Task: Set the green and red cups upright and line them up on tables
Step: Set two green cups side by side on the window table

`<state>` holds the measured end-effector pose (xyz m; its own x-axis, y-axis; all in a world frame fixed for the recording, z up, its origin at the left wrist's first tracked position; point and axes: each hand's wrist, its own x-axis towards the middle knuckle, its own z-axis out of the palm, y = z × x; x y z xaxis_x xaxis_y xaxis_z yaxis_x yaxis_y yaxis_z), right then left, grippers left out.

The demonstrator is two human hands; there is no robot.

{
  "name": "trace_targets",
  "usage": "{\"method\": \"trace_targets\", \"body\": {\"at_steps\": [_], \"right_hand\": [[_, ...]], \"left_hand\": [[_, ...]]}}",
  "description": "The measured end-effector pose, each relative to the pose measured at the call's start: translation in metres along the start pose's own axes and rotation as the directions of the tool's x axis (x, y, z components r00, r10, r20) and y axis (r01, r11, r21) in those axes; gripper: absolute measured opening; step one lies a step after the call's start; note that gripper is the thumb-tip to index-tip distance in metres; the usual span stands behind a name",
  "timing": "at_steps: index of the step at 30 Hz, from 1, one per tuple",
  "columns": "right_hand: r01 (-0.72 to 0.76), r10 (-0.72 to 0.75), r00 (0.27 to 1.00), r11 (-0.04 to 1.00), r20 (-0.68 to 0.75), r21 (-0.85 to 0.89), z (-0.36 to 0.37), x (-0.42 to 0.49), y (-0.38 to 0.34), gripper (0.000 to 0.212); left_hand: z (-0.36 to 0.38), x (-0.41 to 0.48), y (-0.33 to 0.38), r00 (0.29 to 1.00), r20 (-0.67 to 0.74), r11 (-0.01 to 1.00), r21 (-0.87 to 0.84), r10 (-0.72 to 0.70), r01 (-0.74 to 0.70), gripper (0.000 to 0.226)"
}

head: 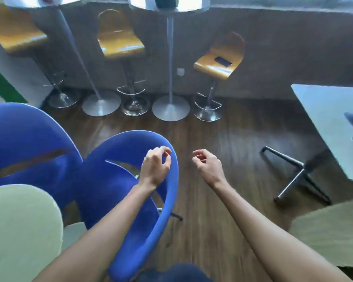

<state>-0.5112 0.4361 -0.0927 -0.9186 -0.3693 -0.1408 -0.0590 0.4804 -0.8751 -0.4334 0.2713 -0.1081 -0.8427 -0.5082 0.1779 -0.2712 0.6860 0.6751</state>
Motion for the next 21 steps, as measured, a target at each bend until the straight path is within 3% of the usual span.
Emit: {"method": "trace_targets", "body": {"at_steps": [7, 14, 21], "right_hand": [[-0.018, 0.017, 0.999, 0.999, -0.044, -0.029, -0.075, 0.082, 0.006, 0.020], [0.005, -0.004, 1.000, 0.998, 0.020, -0.062, -0.082, 0.213, -0.011, 0.020], [0.078, -0.071, 0.996, 0.991, 0.060, -0.111, -0.094, 0.398, -0.068, 0.021]], "left_hand": [[0.059, 0.084, 0.079, 0.994, 0.086, 0.998, -0.011, 0.067, -0.066, 0.015], [0.096, 0.211, 0.081, 0.998, 0.056, 1.000, -0.004, 0.013, -0.013, 0.014], [0.109, 0.401, 0.080, 0.999, -0.035, 0.999, -0.037, -0.041, 0.039, 0.016]]}}
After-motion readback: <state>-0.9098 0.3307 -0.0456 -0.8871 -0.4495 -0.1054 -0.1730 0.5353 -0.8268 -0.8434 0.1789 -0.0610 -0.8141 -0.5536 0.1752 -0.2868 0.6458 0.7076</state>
